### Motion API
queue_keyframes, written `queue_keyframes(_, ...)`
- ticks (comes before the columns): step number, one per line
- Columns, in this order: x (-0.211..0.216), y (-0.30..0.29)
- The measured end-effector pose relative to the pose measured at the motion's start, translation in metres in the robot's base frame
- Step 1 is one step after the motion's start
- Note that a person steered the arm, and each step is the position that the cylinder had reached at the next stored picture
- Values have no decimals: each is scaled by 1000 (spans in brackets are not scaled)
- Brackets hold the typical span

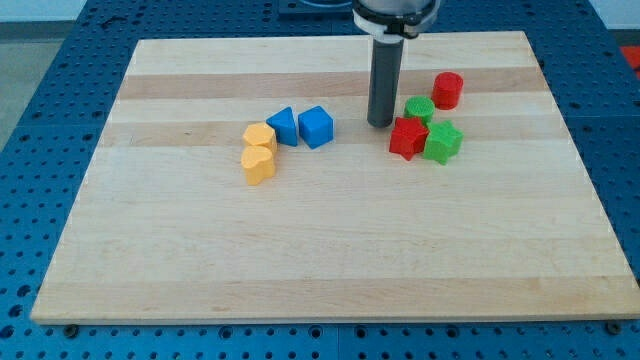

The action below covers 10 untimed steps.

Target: Slide the blue cube closer to the blue triangle

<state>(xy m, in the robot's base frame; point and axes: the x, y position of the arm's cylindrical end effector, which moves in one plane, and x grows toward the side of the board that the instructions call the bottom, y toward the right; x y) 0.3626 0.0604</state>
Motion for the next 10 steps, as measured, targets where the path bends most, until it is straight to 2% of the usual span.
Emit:
queue_keyframes(2, 3, -10)
queue_keyframes(4, 19, -49)
queue_keyframes(8, 28, -42)
queue_keyframes(10, 55, -31)
